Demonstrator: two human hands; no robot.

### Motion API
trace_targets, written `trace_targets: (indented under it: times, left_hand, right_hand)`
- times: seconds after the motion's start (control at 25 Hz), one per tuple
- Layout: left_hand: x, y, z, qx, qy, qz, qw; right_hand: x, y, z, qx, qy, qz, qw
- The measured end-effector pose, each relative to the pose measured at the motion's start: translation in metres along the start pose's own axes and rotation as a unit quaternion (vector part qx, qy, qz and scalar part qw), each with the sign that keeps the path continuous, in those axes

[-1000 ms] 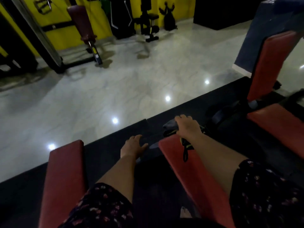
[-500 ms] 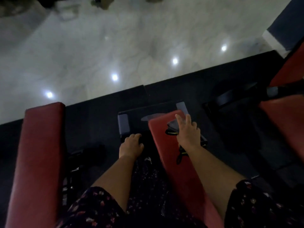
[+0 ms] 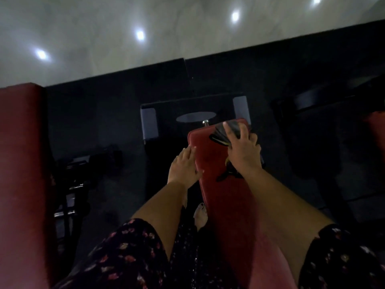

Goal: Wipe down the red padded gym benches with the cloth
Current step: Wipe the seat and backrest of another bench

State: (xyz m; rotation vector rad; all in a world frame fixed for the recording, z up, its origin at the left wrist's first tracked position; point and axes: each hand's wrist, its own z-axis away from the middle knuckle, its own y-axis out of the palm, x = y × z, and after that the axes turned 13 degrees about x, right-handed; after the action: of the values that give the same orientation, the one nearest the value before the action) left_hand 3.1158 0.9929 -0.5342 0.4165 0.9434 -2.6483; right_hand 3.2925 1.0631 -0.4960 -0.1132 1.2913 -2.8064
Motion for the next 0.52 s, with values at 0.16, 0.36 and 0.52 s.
trace_targets:
  times: [0.16, 0.36, 0.52]
  left_hand:
    - [0.011, 0.014, -0.035, 0.045, -0.006, -0.061, 0.997]
    - [0.026, 0.039, -0.046, 0.052, 0.118, -0.277, 0.952]
    - [0.017, 0.054, -0.054, 0.118, 0.274, -0.368, 0.881]
  right_hand:
    - [0.026, -0.002, -0.044, -0.037, -0.111, 0.107, 0.987]
    - [0.053, 0.011, -0.087, 0.015, -0.234, 0.277, 0.932]
    - [0.052, 0.012, -0.105, 0.063, -0.253, 0.293, 0.92]
